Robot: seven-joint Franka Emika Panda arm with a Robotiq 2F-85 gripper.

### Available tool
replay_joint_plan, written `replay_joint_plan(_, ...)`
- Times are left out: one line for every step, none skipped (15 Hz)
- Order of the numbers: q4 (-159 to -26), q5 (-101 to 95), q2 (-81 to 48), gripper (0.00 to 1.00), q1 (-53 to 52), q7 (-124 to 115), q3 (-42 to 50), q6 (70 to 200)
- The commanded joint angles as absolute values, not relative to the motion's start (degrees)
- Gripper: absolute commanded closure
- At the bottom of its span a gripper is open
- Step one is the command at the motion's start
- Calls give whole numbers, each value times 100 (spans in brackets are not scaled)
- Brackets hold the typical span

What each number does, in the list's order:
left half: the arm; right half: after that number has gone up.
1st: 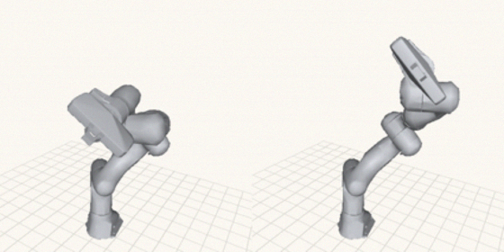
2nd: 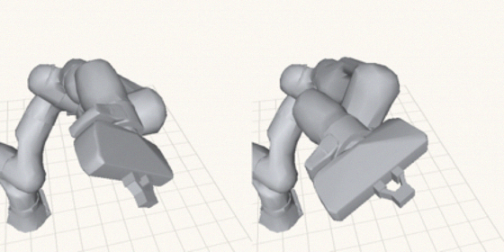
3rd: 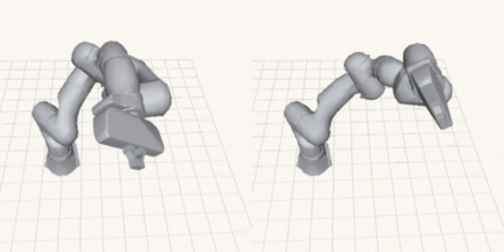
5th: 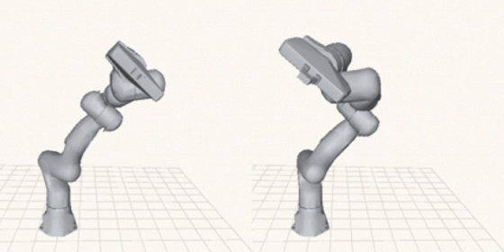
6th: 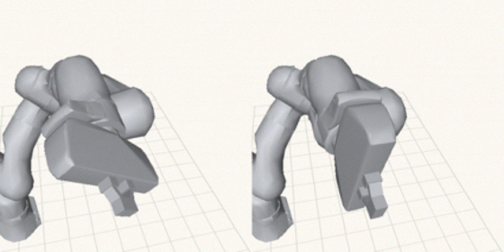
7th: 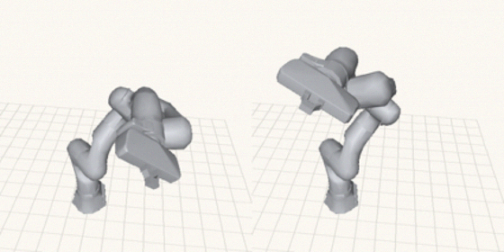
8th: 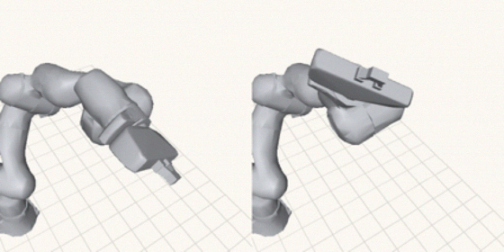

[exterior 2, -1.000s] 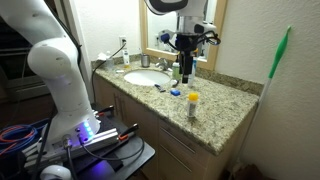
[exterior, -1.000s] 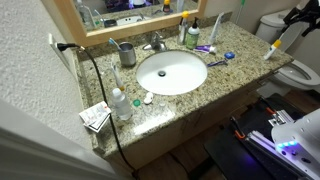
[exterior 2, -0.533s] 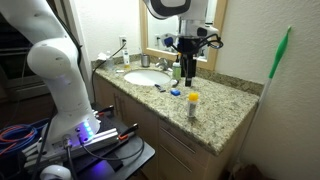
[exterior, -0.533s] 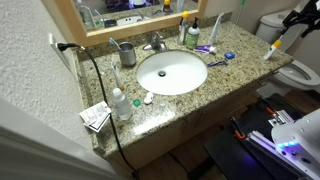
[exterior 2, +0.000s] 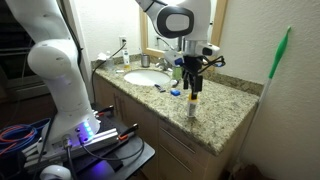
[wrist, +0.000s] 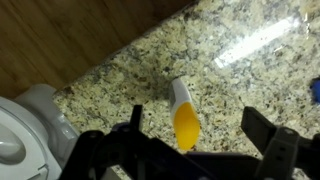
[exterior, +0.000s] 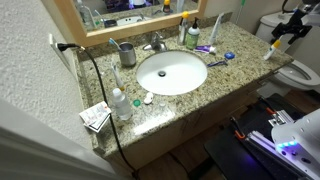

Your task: Move the white bottle with the yellow lid to the left side of the counter

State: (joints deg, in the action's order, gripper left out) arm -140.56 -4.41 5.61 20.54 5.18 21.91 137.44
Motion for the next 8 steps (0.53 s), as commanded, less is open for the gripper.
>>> replay_joint_plan(-14042,-380,478,0,2074,512,2162,13815)
replay_joint_plan(-14032,-351,415,0,2068,513,2162,13871)
replay_joint_plan(-14027,-344,389,0,2066,510,2161,13893)
replay_joint_plan(-14039,-356,343,0,2034,354,2116,13849)
replay_joint_plan(-14039,-336,329,9,2035,327,2115,13779)
replay_joint_plan(-14050,-359,352,26,2028,224,2087,13693)
replay_joint_plan(-14051,-388,347,33,2030,96,2067,13667)
replay_joint_plan(-14009,-400,310,40,2061,72,2089,13623)
